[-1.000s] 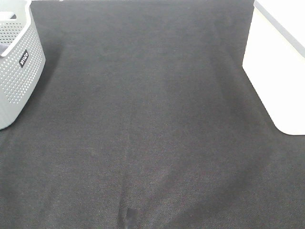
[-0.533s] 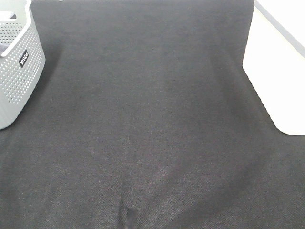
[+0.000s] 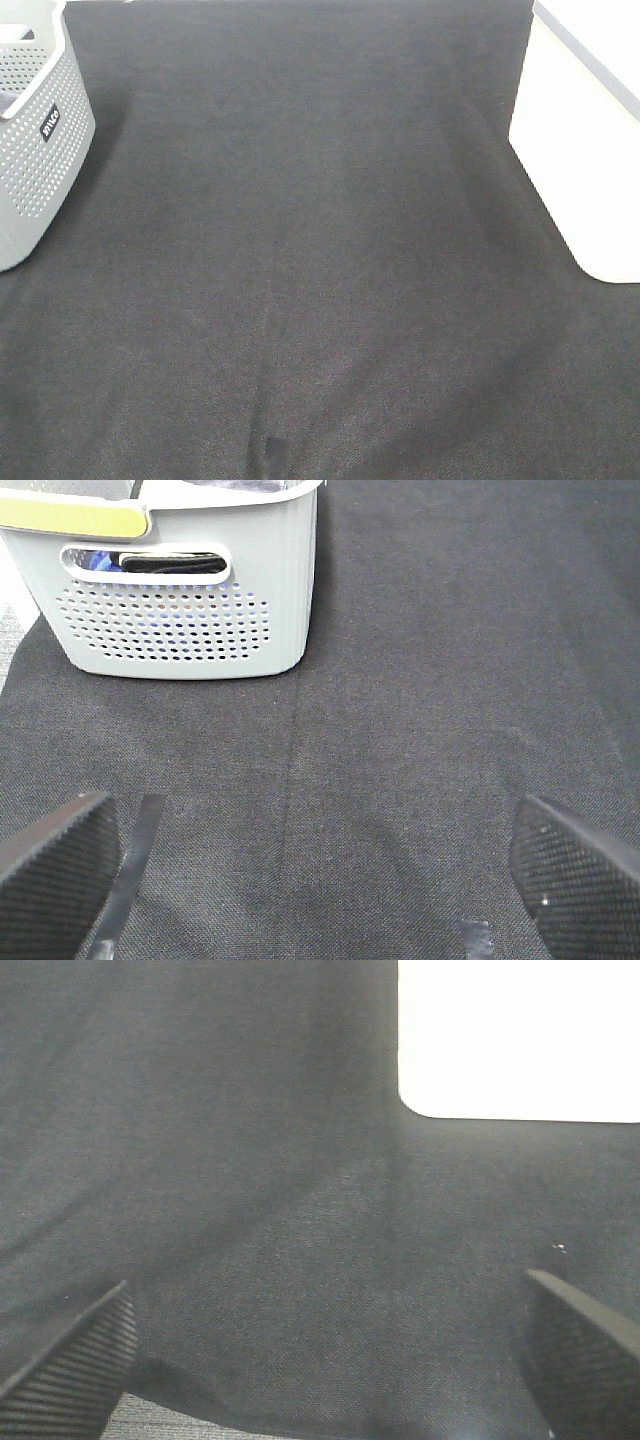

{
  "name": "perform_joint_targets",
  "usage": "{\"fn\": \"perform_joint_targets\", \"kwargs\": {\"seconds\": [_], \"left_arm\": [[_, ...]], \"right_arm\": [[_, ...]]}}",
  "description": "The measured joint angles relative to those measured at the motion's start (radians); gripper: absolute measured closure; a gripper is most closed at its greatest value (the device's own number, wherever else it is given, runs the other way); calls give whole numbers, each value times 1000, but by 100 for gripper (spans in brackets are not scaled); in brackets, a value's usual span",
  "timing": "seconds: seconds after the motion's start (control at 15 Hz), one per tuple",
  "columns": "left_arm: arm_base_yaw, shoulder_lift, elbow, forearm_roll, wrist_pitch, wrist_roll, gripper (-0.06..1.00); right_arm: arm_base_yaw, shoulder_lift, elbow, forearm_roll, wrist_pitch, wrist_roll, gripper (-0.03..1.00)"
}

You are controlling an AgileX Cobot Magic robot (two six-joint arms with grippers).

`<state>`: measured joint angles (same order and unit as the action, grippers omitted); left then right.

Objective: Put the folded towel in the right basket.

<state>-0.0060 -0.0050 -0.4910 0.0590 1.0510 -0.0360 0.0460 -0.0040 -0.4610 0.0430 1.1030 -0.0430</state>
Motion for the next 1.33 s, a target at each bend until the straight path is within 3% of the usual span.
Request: {"fn": "perform_joint_targets", "kwargs": {"seconds": [1.33], "left_arm": [[0,0,0,0,0,0,-4]], "right_arm": [[0,0,0,-22,0,-1,1]]}}
